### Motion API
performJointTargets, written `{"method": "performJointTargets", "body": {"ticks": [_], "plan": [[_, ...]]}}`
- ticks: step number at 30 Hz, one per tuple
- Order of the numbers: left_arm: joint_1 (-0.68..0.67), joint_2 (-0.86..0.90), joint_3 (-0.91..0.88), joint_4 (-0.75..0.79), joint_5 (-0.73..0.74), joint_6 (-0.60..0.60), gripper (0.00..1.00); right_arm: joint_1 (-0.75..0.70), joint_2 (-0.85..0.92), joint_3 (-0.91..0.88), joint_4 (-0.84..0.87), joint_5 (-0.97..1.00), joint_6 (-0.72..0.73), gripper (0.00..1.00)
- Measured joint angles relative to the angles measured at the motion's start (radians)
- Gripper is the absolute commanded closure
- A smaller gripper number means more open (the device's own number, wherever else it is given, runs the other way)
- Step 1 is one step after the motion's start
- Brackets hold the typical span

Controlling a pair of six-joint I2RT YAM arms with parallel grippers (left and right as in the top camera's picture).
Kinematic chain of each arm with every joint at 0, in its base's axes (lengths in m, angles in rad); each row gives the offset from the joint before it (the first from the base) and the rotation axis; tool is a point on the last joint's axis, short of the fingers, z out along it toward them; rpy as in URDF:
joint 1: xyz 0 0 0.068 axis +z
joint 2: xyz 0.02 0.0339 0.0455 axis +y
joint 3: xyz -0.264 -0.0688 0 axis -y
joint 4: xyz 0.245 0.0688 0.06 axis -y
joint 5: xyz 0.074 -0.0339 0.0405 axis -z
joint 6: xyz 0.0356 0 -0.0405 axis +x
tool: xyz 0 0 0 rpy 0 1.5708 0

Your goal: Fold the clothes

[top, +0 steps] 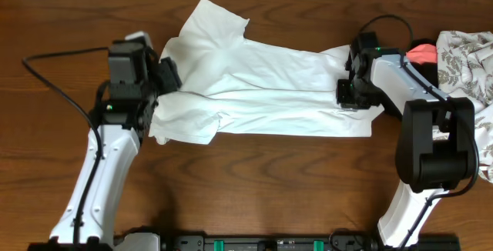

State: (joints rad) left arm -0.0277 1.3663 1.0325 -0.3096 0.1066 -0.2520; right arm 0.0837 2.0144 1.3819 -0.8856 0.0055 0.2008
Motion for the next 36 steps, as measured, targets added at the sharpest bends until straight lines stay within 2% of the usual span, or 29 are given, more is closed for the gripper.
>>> {"method": "performJointTargets", "body": {"ticks": [2,8,13,16,25,36], "plan": [[0.0,0.049,0.092,-0.043,0.008,0.018,0.27,0.0,-0.021,0.05,0.003,-0.004,-0.004,0.44],[0.006,0.27,0.45,-0.24,0.025,0.072,0.23,-0.037,-0.098,0.261,0.019,-0.01,-0.048,0.3],[0.04,0.504,0.719,-0.34,0.064,0.124,0.23,-0.098,-0.122,0.31,0.054,-0.017,-0.08,0.27],[0.06,0.621,0.804,-0.344,0.098,0.164,0.21,-0.138,-0.106,0.31,0.076,-0.064,-0.105,0.25],[0.076,0.841,0.836,-0.205,0.135,0.283,0.18,-0.204,0.045,0.31,0.102,-0.252,-0.182,0.22],[0.075,0.91,0.84,0.048,0.24,0.317,0.18,-0.203,0.177,0.309,0.144,-0.355,-0.217,0.21]]}}
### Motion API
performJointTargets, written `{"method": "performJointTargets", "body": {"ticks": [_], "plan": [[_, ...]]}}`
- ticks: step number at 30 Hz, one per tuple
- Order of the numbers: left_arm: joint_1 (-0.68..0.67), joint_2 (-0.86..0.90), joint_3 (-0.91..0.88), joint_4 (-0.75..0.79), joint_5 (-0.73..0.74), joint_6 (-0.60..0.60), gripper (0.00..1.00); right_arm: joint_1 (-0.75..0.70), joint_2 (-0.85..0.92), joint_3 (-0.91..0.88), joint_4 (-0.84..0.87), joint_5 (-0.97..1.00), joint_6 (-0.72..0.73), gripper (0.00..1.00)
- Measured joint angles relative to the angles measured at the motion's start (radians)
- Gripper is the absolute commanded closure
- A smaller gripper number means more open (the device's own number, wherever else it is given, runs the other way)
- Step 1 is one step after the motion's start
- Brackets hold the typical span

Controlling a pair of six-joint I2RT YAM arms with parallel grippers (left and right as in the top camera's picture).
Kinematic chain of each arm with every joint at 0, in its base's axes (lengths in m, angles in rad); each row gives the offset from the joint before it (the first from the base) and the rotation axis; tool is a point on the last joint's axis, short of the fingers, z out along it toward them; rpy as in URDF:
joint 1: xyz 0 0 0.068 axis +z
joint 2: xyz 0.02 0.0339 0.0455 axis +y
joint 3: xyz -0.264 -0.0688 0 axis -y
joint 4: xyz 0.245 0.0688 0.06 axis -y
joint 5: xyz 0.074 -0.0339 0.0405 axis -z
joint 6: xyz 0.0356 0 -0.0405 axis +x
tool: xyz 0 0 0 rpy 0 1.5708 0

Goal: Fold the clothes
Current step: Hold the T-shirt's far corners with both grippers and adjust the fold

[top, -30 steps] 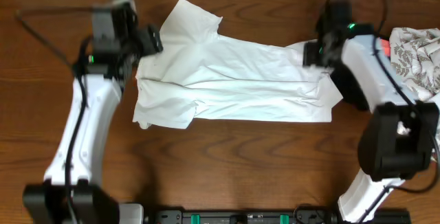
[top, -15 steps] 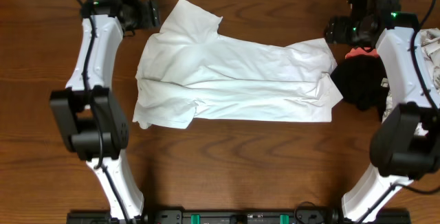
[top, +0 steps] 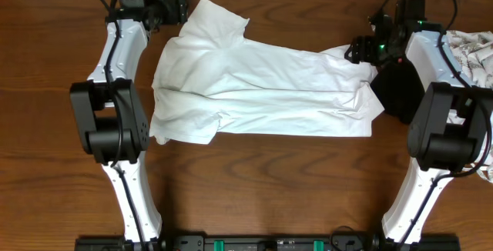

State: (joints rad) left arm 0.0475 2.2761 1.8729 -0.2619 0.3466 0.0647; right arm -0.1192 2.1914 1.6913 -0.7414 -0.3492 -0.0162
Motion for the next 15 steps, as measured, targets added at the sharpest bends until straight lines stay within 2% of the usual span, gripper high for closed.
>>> {"method": "performJointTargets", "body": {"ticks": [15], "plan": [[-0.004,0.114,0.002,0.101,0.074,0.004,0.17,0.008,0.015,0.0,0.13,-0.011,-0.003,0.17]]}}
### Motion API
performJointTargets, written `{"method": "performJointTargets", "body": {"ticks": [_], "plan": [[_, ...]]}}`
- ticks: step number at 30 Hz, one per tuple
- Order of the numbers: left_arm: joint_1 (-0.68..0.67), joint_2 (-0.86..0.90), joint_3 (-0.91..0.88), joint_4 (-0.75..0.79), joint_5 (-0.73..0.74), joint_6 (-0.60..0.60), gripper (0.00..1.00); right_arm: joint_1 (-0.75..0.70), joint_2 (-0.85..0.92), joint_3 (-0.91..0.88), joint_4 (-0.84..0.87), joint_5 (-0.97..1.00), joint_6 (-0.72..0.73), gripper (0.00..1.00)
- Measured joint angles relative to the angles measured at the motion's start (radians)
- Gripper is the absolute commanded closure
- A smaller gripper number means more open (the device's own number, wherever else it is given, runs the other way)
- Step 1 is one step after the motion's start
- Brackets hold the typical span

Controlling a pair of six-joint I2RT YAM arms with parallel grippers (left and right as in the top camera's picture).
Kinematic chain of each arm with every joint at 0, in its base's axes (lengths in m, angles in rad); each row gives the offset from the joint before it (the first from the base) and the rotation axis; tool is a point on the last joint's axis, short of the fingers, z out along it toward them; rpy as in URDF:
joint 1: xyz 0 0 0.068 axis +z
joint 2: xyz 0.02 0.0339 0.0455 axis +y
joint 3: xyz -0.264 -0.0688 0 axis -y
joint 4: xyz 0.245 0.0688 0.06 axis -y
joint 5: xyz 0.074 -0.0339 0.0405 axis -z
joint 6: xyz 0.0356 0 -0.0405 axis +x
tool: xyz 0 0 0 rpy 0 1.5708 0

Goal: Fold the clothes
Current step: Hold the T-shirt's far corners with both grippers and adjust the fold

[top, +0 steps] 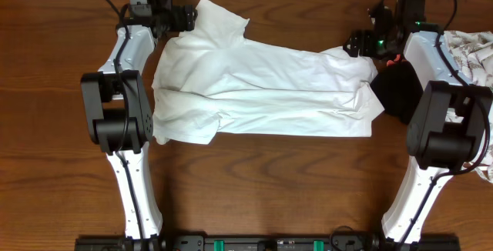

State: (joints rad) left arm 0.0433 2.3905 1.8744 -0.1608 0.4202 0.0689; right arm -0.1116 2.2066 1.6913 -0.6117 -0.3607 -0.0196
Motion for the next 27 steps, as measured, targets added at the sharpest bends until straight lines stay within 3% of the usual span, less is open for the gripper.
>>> {"method": "performJointTargets", "body": {"ticks": [13,17,20,21,22,23,27], "plan": [[-0.026,0.032,0.0,-0.049,0.0,0.0,0.17,0.008,0.077,0.008,0.03,-0.014,0.019,0.16],[-0.025,0.058,0.0,-0.065,0.0,0.006,0.17,0.008,0.077,0.008,0.03,-0.014,0.019,0.2],[-0.025,0.06,0.004,-0.074,0.003,0.006,0.18,0.008,0.077,0.008,0.023,-0.014,0.026,0.33],[-0.025,0.06,0.004,-0.076,0.003,0.006,0.18,0.008,0.077,0.008,0.021,-0.013,0.025,0.41],[-0.025,0.06,0.004,-0.076,0.003,0.007,0.23,0.008,0.078,0.008,0.014,-0.013,0.034,0.56],[-0.025,0.06,0.004,-0.077,0.003,0.007,0.25,0.008,0.078,0.008,0.011,-0.015,0.029,0.62],[-0.025,0.06,0.005,-0.084,0.014,-0.01,0.55,0.008,0.089,0.008,0.0,-0.02,0.035,0.87]]}}
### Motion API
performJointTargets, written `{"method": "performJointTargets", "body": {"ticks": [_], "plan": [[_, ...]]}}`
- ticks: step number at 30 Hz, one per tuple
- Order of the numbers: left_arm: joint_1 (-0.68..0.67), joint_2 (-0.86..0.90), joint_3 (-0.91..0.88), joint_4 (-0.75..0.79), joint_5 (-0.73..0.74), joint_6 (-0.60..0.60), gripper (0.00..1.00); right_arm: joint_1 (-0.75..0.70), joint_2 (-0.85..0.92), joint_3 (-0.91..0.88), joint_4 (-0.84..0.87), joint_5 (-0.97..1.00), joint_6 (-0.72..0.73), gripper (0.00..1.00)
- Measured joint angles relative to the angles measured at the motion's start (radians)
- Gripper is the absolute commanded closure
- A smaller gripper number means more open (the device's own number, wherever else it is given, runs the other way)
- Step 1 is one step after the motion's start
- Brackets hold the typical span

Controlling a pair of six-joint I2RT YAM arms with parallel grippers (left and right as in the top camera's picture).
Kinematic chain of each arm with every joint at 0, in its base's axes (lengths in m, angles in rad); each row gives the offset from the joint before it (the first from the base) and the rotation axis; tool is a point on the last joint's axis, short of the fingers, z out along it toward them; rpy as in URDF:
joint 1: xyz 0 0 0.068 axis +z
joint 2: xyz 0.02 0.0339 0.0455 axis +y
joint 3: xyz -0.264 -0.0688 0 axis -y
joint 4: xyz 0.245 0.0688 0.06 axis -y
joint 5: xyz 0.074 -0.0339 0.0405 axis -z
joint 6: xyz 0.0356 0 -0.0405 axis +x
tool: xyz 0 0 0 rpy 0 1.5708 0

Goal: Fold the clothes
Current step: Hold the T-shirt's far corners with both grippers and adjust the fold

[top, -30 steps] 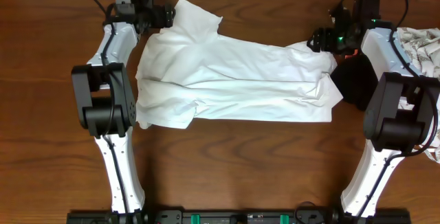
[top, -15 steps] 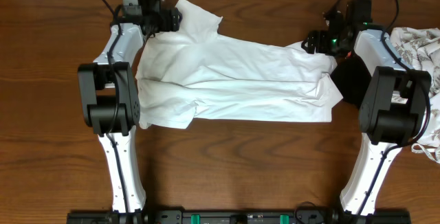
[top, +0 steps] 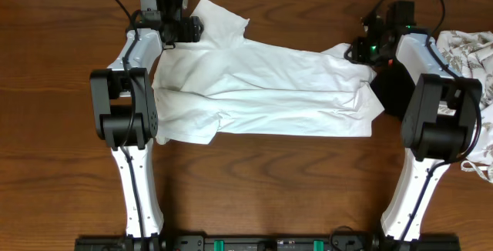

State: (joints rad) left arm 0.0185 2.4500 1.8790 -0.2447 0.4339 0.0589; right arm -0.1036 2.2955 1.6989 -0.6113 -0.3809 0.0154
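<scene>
A white shirt (top: 262, 89) lies spread sideways across the table, its lower long edge folded over and one sleeve (top: 219, 16) pointing to the far side. My left gripper (top: 192, 29) is at the left edge of that sleeve, touching the cloth. My right gripper (top: 357, 51) is at the shirt's far right corner, where the hem is bunched. The overhead view does not show how far apart either pair of fingers stands, or whether they hold any cloth.
A leaf-patterned cloth (top: 471, 58) lies at the right edge of the table. A dark shape (top: 391, 89) sits by the shirt's right end under the right arm. The arms' base rail (top: 269, 244) runs along the near edge.
My left gripper has moved right and a little nearer, onto the sleeve's edge. My right gripper has come slightly down onto the shirt's far right corner. The shirt lies as before.
Both grippers first sat at the shirt's two ends at mid height. Then both arms were stretched to the far side, clear of the cloth, and the right hem lay bunched. They then stood close by the far corners, and now each touches one.
</scene>
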Motion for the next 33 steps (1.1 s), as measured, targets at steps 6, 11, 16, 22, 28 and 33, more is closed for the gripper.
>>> {"method": "performJointTargets", "body": {"ticks": [6,11,16,22,28,33], "plan": [[0.0,0.002,0.0,0.008,0.064,-0.01,0.76,0.0,0.002,0.0,-0.015,-0.002,0.003,0.93],[0.0,0.002,0.0,0.009,0.085,-0.01,0.8,0.0,0.002,0.0,-0.016,-0.003,0.003,0.93],[0.0,0.002,0.0,0.01,0.087,-0.011,0.9,0.0,0.002,0.0,-0.016,-0.004,0.003,0.93],[0.005,-0.008,0.0,0.003,0.087,-0.019,0.94,0.0,0.002,0.0,-0.019,-0.005,0.003,0.94],[0.02,-0.028,0.0,-0.048,0.087,-0.032,0.95,0.0,0.002,0.0,-0.021,-0.005,0.002,0.99],[0.027,-0.05,0.0,-0.101,0.087,-0.033,0.94,0.0,0.002,0.0,-0.021,-0.005,0.003,0.99]]}}
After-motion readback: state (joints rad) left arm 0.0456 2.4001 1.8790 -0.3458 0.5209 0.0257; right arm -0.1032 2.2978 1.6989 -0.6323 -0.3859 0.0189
